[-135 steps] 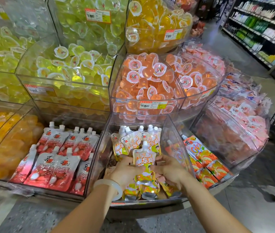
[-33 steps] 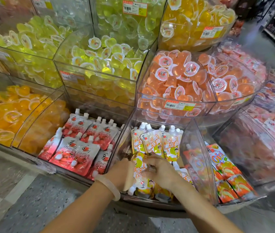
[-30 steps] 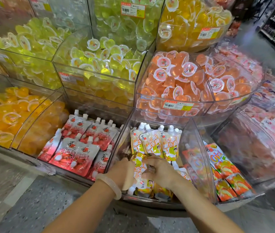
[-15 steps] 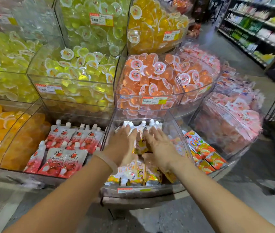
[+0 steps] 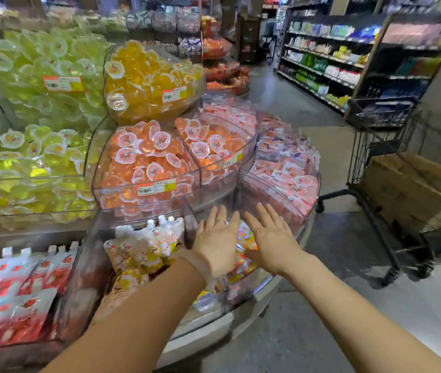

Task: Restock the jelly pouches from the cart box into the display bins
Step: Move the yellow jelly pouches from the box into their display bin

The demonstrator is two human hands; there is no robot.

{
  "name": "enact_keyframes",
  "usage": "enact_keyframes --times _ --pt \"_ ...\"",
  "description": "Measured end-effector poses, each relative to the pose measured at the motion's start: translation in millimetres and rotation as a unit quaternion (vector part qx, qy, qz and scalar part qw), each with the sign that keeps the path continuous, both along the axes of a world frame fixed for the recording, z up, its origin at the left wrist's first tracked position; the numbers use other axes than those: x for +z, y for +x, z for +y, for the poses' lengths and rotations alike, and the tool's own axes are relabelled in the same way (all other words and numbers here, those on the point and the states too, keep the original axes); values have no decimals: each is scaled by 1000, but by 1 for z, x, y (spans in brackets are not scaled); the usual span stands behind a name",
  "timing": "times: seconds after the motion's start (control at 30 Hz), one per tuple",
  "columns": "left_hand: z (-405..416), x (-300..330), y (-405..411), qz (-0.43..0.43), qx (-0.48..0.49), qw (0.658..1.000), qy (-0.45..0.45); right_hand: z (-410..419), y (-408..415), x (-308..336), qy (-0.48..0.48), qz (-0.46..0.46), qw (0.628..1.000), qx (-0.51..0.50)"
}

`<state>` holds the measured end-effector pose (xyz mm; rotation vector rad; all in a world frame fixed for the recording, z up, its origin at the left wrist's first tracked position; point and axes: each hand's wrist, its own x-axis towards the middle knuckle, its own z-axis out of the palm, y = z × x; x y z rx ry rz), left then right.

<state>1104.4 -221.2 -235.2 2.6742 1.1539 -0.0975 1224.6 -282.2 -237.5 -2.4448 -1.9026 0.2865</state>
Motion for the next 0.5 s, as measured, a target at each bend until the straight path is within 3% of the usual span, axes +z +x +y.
enact_keyframes --times 0.5 --pt "-164 10 356 5 -200 980 -19 -217 325 5 3 -7 969 -247"
